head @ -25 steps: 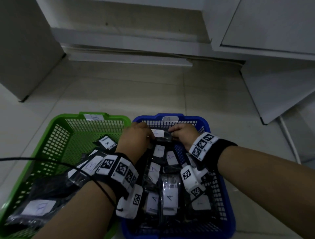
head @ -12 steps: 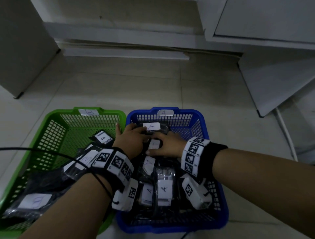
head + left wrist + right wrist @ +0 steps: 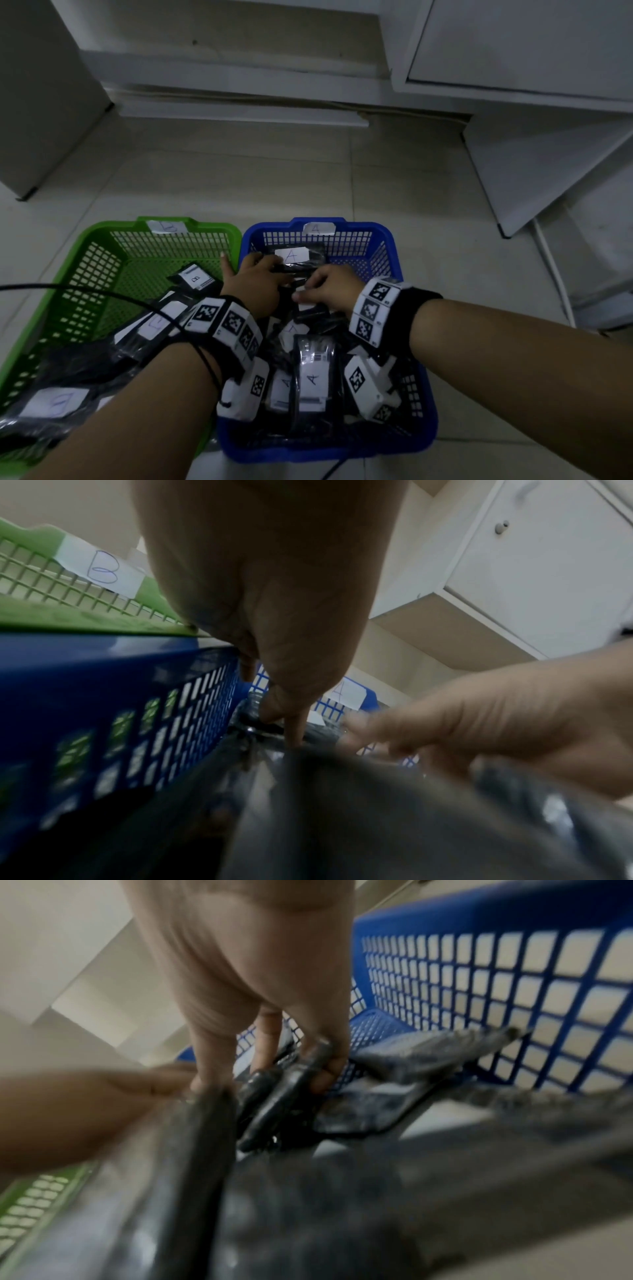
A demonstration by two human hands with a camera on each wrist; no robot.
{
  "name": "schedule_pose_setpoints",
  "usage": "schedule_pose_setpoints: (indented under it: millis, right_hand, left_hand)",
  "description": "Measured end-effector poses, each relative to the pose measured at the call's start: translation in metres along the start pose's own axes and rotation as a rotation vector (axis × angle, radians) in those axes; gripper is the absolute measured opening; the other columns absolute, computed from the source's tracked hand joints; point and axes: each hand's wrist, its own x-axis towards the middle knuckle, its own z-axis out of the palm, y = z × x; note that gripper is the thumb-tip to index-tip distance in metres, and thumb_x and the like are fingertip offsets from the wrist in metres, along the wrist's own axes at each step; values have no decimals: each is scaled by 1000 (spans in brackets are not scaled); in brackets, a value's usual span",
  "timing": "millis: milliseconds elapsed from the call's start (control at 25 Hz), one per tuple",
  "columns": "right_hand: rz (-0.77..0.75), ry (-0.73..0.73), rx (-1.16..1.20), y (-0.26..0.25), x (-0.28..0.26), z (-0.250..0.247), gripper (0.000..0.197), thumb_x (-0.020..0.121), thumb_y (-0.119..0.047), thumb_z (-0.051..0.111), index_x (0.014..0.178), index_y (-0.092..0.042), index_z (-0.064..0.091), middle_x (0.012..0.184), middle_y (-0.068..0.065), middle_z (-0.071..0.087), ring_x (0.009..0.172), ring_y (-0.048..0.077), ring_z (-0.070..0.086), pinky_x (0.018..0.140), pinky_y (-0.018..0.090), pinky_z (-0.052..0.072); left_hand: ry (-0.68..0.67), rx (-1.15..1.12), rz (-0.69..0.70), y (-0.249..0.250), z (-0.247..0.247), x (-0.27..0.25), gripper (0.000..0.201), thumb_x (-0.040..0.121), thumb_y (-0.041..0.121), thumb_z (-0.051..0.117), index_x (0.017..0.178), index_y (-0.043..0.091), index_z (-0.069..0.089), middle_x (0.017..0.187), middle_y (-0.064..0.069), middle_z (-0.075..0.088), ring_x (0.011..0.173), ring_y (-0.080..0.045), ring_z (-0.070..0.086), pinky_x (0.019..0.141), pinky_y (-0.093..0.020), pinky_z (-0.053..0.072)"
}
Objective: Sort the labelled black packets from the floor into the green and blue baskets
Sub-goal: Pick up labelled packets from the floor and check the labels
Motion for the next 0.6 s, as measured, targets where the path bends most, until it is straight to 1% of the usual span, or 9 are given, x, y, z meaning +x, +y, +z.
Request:
schedule_pose_setpoints:
  millis: [40,120,240,280,320,400,480,520,600]
  right_hand:
    - [32,-5,-65,0,1,4,33,65,-43,81,87,-26,63,115,4,58,105,22,58,94,38,50]
    - [94,-58,-49,-1,0,-2,39,68,-31,82,99,-23,59,113,3,56,105,22,57,92,36,51]
    - [152,-192,-42,3,-6,-33,33,78,-9,71,110,-9,64,102,5,59,112,31,59,99,42,49]
    - [164,-182,-52,8,-7,-42,31,80,-6,67,110,-5,64,98,6,59,111,33,59,99,42,49]
    - [172,-102,-26,12,-8,-48,29,80,-2,64,109,-4,64,95,5,59,107,32,60,96,40,50]
    - [146,138,75,18,-6,-54,31,79,3,61,107,-11,62,96,2,55,94,24,58,80,33,53]
    - [98,231,96,20,3,-54,38,82,6,56,115,-13,57,101,1,50,89,20,54,63,26,47]
    - [95,239,122,21,8,-51,39,82,8,54,117,-11,54,102,2,49,88,20,53,61,24,45]
    - [152,280,248,22,20,-40,32,82,11,53,110,-4,51,100,8,52,89,23,54,69,28,48]
  left_hand:
    - [-13,-3,-8,1,-2,0,36,94,44,42,129,53,44,155,13,17,145,-25,4,106,-72,-5]
    - [-23,-8,-15,3,-4,0,36,95,42,41,129,53,44,155,13,15,145,-25,3,106,-72,-6]
    - [-14,-10,-4,2,-3,-1,42,96,37,38,134,52,37,156,14,15,145,-24,3,107,-71,-6]
    - [-11,-10,2,0,-2,-1,44,96,36,38,136,52,34,156,14,15,145,-24,4,108,-72,-5]
    - [-7,-7,7,-1,-1,0,45,96,36,38,138,51,32,155,14,15,145,-24,5,108,-72,-4]
    - [5,0,11,-2,1,0,46,95,36,38,139,50,32,155,15,16,145,-24,6,107,-72,-3]
    - [11,0,3,-1,1,1,46,94,37,39,138,48,33,155,15,17,145,-24,6,107,-72,-3]
    - [13,-1,-2,0,0,1,46,94,36,40,138,47,34,154,15,18,145,-23,6,107,-72,-4]
    - [29,-1,-8,2,0,1,45,94,36,40,137,45,36,154,14,19,145,-23,7,107,-72,-4]
